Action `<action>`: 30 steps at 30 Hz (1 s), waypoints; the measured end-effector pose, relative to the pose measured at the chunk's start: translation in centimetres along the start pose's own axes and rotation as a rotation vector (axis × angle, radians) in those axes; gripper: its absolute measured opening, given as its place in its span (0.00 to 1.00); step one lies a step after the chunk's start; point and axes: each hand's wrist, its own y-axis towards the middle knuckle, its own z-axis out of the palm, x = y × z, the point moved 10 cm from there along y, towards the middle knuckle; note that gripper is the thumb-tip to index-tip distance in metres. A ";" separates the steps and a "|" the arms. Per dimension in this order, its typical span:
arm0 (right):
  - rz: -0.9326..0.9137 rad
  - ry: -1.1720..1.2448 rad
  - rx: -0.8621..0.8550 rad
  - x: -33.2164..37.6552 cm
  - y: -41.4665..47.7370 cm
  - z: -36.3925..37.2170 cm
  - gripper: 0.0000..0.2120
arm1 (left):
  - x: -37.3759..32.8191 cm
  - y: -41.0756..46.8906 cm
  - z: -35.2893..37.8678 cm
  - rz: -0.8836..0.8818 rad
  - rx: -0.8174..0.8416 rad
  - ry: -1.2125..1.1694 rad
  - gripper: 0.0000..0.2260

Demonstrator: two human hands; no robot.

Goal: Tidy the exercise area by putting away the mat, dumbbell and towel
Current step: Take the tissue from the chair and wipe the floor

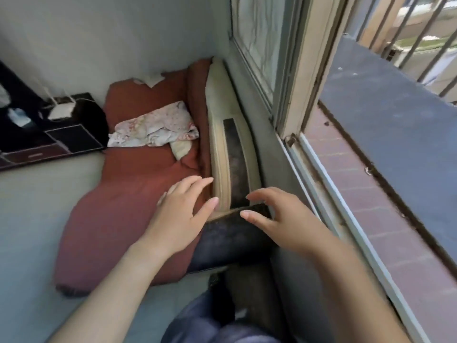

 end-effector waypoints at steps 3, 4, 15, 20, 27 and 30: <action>-0.092 -0.019 0.084 3.1 0.7 2.3 0.21 | 3.2 -3.3 -2.1 -0.115 -0.074 -0.018 0.30; -0.121 -0.020 0.100 4.1 0.9 2.9 0.21 | 4.1 -4.2 -2.7 -0.148 -0.092 -0.022 0.30; -0.382 -0.069 0.338 19.4 2.3 14.8 0.21 | 15.5 -15.3 -9.7 -0.376 -0.252 -0.038 0.29; -0.497 -0.095 0.398 28.8 2.0 22.3 0.21 | 23.3 -23.3 -14.3 -0.484 -0.331 -0.033 0.29; -0.766 -0.053 0.510 45.0 -0.6 35.6 0.21 | 35.0 -39.0 -19.9 -0.768 -0.387 0.048 0.30; -0.890 -0.050 0.632 51.4 -3.5 42.0 0.22 | 38.4 -47.9 -21.6 -0.942 -0.457 0.054 0.31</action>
